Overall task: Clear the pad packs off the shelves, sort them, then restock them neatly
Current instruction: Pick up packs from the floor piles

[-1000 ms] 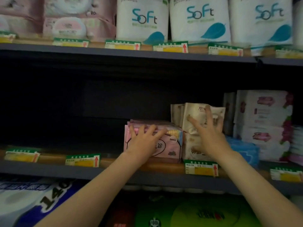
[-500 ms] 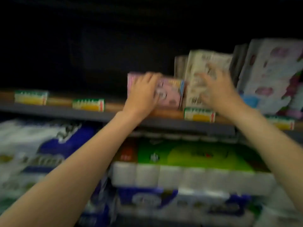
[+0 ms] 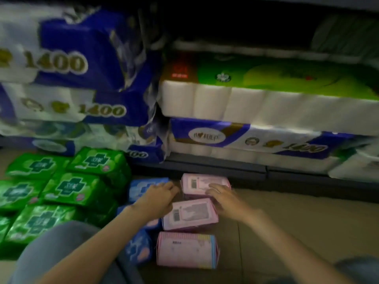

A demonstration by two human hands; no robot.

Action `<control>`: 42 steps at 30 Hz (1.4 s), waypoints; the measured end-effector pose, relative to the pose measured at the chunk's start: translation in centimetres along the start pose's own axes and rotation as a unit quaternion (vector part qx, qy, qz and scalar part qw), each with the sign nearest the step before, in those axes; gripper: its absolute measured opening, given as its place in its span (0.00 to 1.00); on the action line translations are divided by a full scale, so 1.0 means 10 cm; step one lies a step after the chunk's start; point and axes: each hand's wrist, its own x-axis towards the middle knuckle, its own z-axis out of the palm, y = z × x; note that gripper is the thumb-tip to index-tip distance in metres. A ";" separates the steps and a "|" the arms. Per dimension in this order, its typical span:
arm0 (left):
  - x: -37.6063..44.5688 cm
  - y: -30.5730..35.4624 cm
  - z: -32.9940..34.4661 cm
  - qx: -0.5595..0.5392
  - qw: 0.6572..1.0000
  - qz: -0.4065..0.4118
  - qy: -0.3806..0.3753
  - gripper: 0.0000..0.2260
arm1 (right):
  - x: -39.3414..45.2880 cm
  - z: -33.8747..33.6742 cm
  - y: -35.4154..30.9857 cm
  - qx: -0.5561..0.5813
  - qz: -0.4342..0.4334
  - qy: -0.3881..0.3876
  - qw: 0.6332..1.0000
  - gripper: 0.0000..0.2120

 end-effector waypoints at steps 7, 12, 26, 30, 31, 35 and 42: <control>0.14 -0.02 0.02 -0.021 1.000 0.004 -0.017 0.20 | 0.51 0.54 0.07 -0.003 0.042 -0.082 0.996 0.34; 0.14 -0.11 -0.02 -0.026 0.999 -0.025 -0.027 0.19 | 0.50 0.82 -0.11 -0.102 0.011 -0.118 0.988 0.40; 0.26 0.00 -0.02 0.050 0.998 0.008 -0.049 0.47 | 0.37 -0.16 -0.06 0.093 -0.087 -0.036 0.991 0.41; 0.17 -0.09 -0.06 0.065 0.992 -0.022 -0.101 0.43 | 0.51 -0.05 0.04 0.250 -0.003 -0.089 0.964 0.40; 0.13 -0.15 -0.09 0.079 0.991 -0.032 -0.098 0.42 | 0.63 0.00 0.15 0.250 0.031 -0.067 0.965 0.37; 0.06 -0.34 -0.18 0.086 0.991 -0.088 -0.060 0.41 | 0.92 0.46 0.39 0.008 0.091 -0.071 0.993 0.34; 0.11 -0.32 -0.10 0.062 0.990 -0.034 -0.119 0.42 | 0.93 0.72 0.26 -0.122 0.039 0.029 0.991 0.32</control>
